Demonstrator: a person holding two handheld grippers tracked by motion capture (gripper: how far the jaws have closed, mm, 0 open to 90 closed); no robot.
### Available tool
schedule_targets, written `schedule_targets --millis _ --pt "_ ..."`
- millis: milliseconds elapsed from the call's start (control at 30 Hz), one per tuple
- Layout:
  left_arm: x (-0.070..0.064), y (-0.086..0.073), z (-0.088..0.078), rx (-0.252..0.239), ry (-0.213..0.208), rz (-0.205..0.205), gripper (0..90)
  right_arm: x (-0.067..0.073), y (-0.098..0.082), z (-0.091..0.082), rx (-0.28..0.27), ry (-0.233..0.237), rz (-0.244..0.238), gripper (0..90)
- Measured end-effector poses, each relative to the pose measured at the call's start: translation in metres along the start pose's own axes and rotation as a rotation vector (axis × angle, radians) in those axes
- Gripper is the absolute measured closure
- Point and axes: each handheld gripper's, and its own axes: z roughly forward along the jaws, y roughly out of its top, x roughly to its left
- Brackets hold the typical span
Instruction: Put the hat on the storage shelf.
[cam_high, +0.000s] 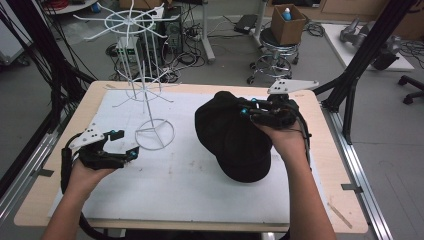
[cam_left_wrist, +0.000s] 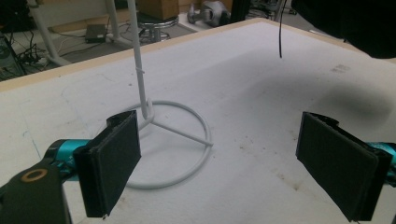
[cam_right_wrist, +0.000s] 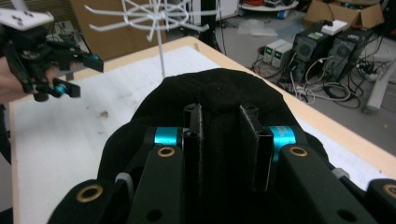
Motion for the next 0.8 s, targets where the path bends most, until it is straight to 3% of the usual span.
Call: schedule_targets --millis 333,800 --pt "0.000 0.000 0.000 0.006 0.001 -0.003 14.1 0.005 0.031 -0.010 -0.034 -0.043 -0.017 73.6" --pt "0.001 0.000 -0.001 -0.006 -0.007 -0.016 14.1 0.013 0.092 -0.026 -0.098 -0.040 -0.062 73.5"
